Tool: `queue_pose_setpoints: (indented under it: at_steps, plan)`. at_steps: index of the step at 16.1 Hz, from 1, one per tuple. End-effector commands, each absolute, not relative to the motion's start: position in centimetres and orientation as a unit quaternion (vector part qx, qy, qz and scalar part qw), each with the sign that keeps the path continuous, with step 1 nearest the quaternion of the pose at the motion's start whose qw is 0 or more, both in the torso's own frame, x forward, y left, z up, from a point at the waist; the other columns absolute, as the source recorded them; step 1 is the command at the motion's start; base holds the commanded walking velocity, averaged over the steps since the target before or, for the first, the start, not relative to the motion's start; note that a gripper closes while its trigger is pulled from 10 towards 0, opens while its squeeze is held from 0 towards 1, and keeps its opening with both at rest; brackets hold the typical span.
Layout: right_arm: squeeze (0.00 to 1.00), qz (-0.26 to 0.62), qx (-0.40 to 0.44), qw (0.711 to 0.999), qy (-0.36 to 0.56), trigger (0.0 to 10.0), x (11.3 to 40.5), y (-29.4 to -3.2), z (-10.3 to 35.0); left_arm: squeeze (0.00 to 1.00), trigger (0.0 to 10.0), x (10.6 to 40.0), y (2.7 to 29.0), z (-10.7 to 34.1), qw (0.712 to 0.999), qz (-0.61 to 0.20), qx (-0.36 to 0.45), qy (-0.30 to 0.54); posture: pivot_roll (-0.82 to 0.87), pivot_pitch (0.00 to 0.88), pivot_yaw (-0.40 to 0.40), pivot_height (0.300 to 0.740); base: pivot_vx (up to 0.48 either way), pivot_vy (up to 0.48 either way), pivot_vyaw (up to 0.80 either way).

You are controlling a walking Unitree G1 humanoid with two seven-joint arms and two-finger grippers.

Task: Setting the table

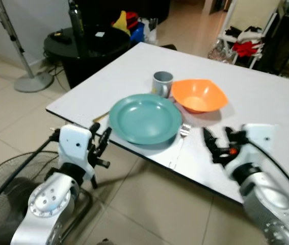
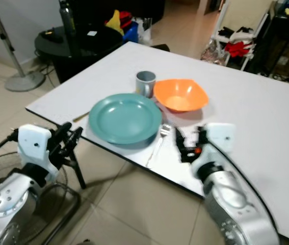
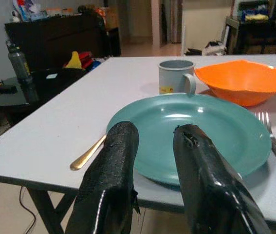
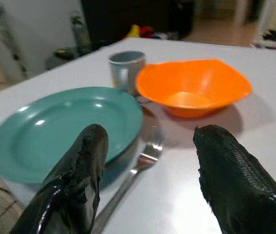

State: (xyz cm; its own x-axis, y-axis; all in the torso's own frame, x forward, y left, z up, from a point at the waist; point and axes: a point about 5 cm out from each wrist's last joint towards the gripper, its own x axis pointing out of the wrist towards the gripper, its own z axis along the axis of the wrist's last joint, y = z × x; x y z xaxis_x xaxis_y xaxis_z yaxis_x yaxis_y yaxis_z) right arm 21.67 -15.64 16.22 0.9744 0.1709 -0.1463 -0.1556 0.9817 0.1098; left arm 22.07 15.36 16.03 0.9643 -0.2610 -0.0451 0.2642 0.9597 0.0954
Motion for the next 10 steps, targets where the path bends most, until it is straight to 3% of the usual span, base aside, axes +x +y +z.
queue_pose_setpoints:
  at_steps: [1,10]
  plan:
    - [0.00,0.086,0.037,0.993,0.070,10.0,21.76,-15.75,16.24,0.00,10.0,22.31,15.23,16.03,0.989,-0.135,0.049,0.018,0.10,0.000,0.025,0.740,0.000,0.000,0.80]
    - [0.00,0.129,0.027,0.990,0.050,10.0,22.18,-15.08,15.82,0.00,10.0,22.42,15.74,15.89,0.990,-0.122,0.065,0.022,0.14,0.000,0.022,0.740,0.000,0.000,0.80]
